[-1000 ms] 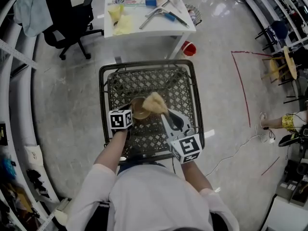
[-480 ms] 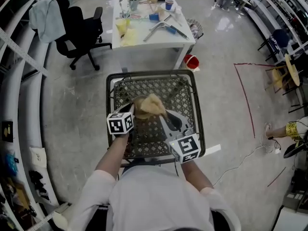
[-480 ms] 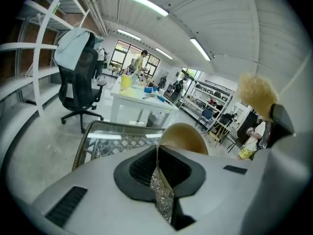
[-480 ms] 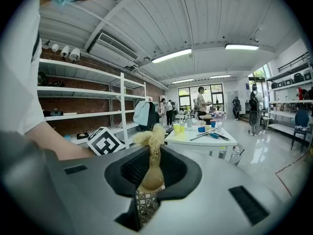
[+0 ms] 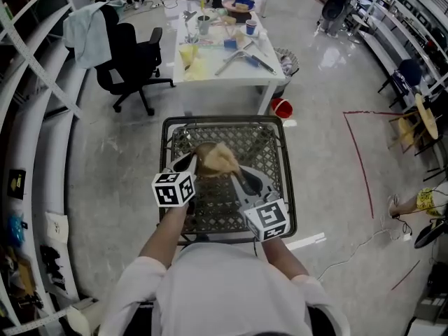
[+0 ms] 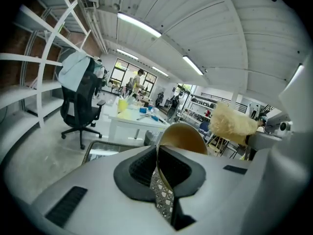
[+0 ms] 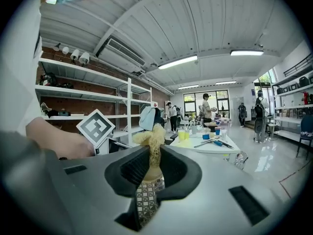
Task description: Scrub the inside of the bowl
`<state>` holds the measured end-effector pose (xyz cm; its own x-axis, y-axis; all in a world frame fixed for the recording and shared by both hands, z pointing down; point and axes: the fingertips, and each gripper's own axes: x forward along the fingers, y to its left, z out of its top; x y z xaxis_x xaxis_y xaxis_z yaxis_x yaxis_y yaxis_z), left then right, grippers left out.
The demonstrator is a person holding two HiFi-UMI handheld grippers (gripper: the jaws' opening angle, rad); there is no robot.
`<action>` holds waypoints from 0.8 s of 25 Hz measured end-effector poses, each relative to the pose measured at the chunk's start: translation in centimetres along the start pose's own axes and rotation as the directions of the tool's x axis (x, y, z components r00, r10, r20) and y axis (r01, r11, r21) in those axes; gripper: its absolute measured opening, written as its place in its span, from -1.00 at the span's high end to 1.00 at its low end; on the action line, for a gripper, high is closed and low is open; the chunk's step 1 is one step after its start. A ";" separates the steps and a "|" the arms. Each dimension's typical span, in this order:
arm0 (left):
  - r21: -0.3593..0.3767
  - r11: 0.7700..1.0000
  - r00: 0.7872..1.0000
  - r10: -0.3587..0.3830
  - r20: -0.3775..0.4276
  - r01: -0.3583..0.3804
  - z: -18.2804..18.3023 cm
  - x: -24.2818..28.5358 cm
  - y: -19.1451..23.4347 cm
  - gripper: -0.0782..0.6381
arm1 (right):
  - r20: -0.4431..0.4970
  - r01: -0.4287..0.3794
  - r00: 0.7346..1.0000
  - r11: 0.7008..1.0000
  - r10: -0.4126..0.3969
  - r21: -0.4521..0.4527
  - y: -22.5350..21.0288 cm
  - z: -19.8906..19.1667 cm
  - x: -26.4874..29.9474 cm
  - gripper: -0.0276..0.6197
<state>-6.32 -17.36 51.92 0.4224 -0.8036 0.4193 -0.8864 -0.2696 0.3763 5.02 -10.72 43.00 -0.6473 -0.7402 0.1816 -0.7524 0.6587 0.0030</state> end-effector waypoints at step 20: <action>0.154 0.988 0.988 -0.010 0.155 -0.014 1.7 -6.4 -5.4 0.66 | -0.081 -0.055 0.996 0.987 0.043 -0.151 2.4 -0.8 -0.9 0.70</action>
<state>-4.54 -11.69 45.77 0.3967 -0.8733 0.2827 -0.9110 -0.3365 0.2386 3.93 -8.33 43.65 -0.6670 -0.6980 0.2606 -0.6887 0.7111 0.1419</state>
